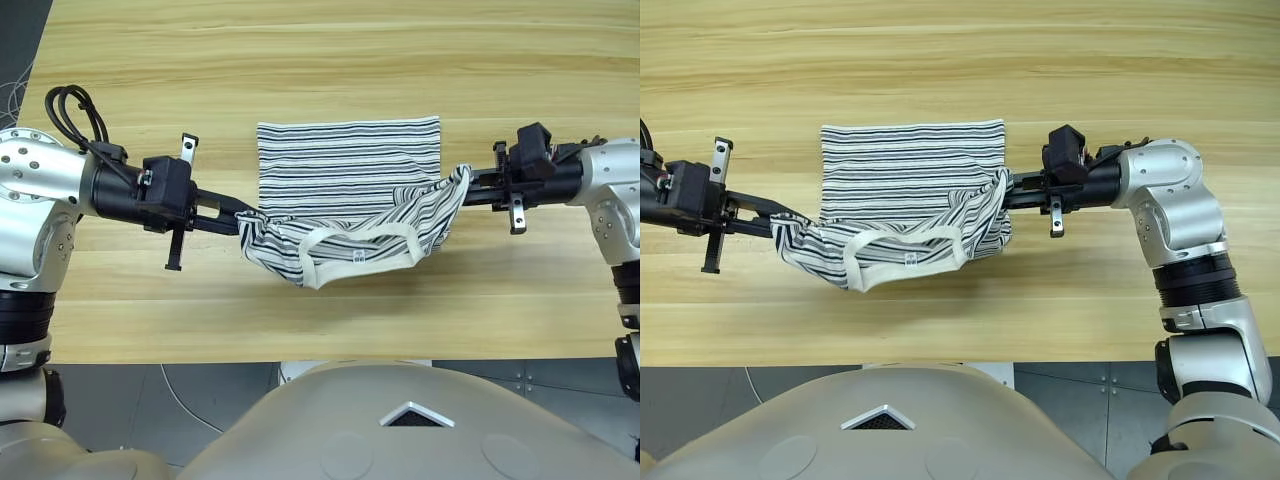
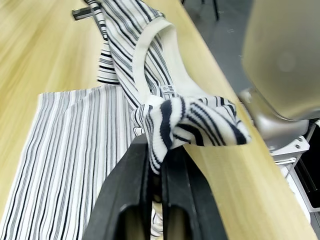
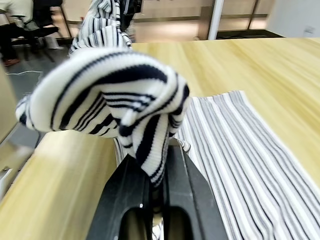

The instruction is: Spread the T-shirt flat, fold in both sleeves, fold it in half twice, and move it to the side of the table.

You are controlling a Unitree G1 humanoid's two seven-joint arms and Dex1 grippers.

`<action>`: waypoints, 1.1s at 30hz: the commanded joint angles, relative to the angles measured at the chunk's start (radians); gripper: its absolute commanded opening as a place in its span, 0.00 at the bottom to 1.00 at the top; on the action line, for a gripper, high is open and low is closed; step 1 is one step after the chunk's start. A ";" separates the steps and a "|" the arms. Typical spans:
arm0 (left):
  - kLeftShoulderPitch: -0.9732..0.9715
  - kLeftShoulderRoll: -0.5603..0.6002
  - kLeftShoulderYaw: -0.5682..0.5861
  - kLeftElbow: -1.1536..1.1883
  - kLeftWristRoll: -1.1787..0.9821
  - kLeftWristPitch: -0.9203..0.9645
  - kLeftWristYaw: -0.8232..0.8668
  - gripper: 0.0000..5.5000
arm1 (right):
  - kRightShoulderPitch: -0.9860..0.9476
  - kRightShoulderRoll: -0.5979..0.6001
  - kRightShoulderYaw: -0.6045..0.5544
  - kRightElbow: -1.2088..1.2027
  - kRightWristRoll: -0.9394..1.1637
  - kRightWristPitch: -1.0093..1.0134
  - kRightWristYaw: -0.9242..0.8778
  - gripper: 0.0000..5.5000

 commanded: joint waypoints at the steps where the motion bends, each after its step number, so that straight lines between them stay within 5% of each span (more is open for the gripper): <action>1: -0.120 -0.098 -0.030 0.105 0.111 0.025 0.086 0.02 | -0.074 0.068 -0.018 0.114 -0.087 -0.047 -0.019 0.02; 12: -0.251 -0.276 -0.095 0.399 0.386 -0.006 0.225 0.02 | -0.100 0.156 -0.016 0.316 -0.265 -0.141 -0.020 0.02; 26: -0.333 -0.397 -0.106 0.609 0.458 0.015 0.242 0.02 | -0.298 0.327 -0.031 0.773 -0.488 -0.323 -0.227 0.02; 33: -0.456 -0.483 -0.098 1.012 0.553 -0.004 0.365 0.02 | -0.340 0.389 -0.042 0.956 -0.567 -0.376 -0.324 0.02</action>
